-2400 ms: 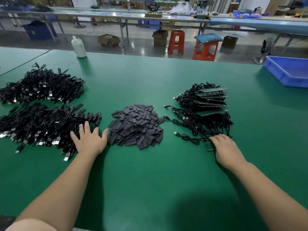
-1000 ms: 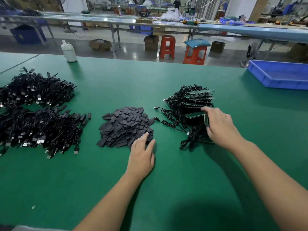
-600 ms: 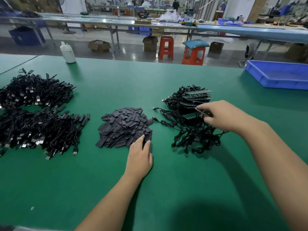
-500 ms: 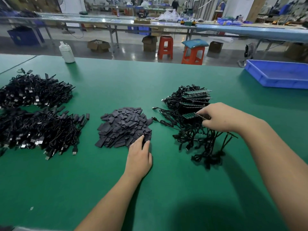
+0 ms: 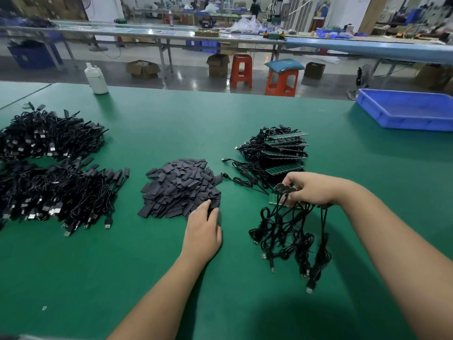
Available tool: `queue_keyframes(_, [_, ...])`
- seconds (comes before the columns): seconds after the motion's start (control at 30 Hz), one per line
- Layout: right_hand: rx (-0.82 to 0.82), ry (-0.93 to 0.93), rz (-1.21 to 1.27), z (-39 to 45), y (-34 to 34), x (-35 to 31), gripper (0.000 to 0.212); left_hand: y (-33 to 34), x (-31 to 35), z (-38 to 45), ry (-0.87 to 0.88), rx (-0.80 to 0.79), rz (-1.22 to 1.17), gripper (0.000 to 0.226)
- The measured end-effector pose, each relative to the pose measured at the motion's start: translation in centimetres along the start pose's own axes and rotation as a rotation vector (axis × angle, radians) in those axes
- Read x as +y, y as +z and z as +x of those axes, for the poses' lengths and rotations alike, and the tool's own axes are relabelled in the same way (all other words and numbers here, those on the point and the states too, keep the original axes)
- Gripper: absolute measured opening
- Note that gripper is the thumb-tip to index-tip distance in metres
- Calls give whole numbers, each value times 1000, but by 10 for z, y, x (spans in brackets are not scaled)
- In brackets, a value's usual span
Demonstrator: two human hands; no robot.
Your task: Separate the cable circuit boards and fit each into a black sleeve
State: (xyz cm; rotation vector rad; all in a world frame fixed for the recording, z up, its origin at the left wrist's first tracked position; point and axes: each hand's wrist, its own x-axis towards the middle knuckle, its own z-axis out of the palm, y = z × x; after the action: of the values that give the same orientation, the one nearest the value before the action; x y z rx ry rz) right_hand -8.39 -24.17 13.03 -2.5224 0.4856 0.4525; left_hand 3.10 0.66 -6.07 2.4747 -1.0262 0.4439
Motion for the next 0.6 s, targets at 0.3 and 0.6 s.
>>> queue_keyframes(0.3, [120,-75,-192,16,14,1,7,-20,35,15,-62,18,-323,39])
queue_keyframes(0.6, [154,-60,-184,23,27,-1,17,-47,122,58,-475,-338,-882,64])
